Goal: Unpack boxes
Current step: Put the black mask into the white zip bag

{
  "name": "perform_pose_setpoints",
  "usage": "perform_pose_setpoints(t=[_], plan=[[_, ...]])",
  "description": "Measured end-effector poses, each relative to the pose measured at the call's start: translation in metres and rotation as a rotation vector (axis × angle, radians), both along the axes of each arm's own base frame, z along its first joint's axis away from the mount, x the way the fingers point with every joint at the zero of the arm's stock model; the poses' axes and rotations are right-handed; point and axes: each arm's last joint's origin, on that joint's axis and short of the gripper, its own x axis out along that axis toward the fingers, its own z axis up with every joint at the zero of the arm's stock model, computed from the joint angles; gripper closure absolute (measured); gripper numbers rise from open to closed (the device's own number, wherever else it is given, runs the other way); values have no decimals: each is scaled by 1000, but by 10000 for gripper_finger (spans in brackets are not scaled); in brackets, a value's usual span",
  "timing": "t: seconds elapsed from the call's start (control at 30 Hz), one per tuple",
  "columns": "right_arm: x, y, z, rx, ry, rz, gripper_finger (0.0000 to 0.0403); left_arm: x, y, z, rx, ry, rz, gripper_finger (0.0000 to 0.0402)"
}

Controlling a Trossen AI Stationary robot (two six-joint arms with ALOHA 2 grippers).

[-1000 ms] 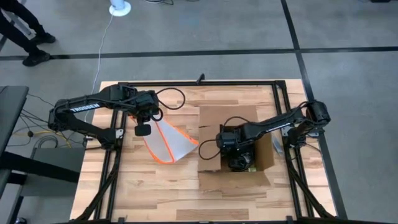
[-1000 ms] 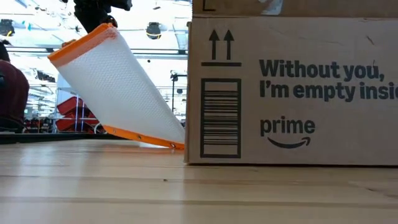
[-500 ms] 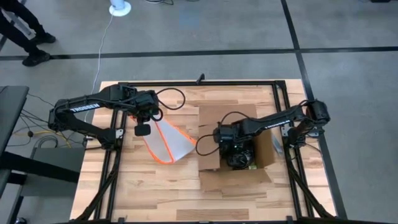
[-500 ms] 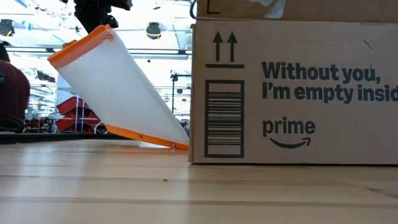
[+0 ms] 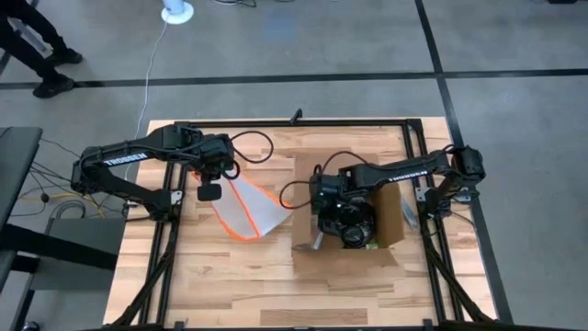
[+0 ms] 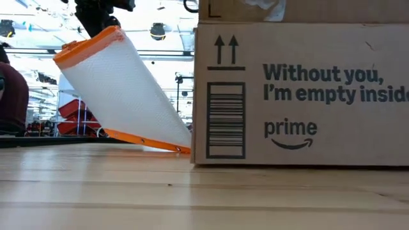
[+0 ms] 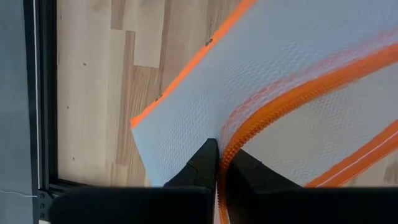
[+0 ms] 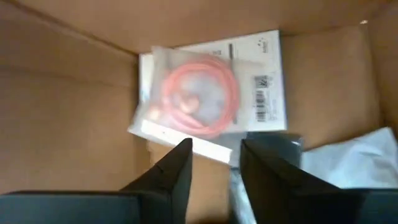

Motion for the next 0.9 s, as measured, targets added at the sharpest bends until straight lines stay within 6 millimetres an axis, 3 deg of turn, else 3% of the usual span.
perform_pose_setpoints(t=[0.23, 0.33, 0.57, 0.77, 0.9], plan=[[0, 2, 0, -28, -3, 18, 138, 0, 0, 0, 0, 4, -1, 402], [-5, 0, -2, -68, 41, 51, 103, 0, 0, 0, -2, 2, 5, 402], [-20, 3, -26, -169, 118, 113, 100, 0, 0, 0, -2, 3, 5, 402], [-25, 12, -49, -238, 62, 111, 102, 0, 0, 0, -1, 4, -2, 402], [-26, 17, -74, -240, 111, 95, 102, -1, 0, 0, -2, 5, -2, 402]])
